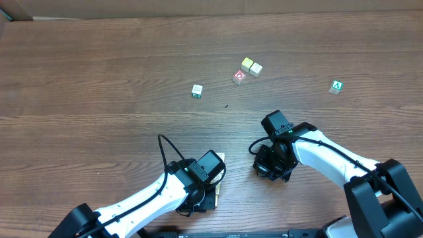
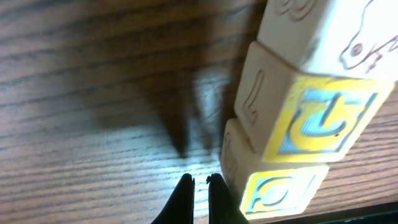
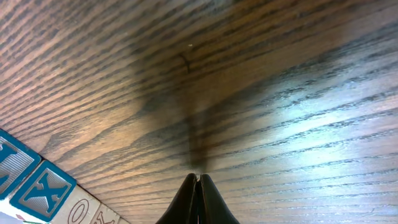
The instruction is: Flip 5 blocks
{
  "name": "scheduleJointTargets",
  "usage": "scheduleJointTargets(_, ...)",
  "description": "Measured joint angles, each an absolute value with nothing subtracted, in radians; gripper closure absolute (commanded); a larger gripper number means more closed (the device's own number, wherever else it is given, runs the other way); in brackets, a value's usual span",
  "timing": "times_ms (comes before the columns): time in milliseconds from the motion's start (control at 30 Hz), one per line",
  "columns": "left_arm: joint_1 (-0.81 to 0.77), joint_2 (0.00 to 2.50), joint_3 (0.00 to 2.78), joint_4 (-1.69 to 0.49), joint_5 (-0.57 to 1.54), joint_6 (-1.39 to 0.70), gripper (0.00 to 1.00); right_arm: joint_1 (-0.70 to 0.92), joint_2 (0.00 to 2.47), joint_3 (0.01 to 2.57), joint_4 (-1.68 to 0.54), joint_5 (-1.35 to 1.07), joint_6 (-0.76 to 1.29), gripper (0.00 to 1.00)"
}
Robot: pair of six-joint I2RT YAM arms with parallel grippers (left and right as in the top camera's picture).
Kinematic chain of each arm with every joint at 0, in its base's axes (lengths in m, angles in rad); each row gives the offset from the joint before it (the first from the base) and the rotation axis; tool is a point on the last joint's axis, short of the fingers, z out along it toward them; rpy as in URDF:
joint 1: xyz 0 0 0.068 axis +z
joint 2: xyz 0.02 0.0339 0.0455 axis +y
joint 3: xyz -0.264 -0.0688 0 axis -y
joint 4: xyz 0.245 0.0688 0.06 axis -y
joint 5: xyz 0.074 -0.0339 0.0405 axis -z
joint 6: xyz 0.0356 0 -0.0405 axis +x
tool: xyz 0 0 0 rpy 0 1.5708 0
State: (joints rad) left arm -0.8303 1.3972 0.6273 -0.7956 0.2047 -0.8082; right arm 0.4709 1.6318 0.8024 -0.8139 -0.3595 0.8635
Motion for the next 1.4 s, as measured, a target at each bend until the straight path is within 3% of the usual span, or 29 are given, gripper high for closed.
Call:
scheduleJointTargets(200,-0.83,1.397,0.627,-0.889,0.253,-0.808,0.96,0.471,1.632,0.802,-0.814,-0.361,0.863,0.96)
scheduleJointTargets(600,-0.83,1.397,0.627,-0.85,0.384,-0.778,0.96,0.471,1.632,0.802,-0.813,-0.362,0.863,0.96)
scheduleJointTargets(1400,-0.83,1.397,0.627,-0.781,0.34,-0.778,0.96,0.471,1.632,0.802,-0.813,-0.363,0.863,0.96)
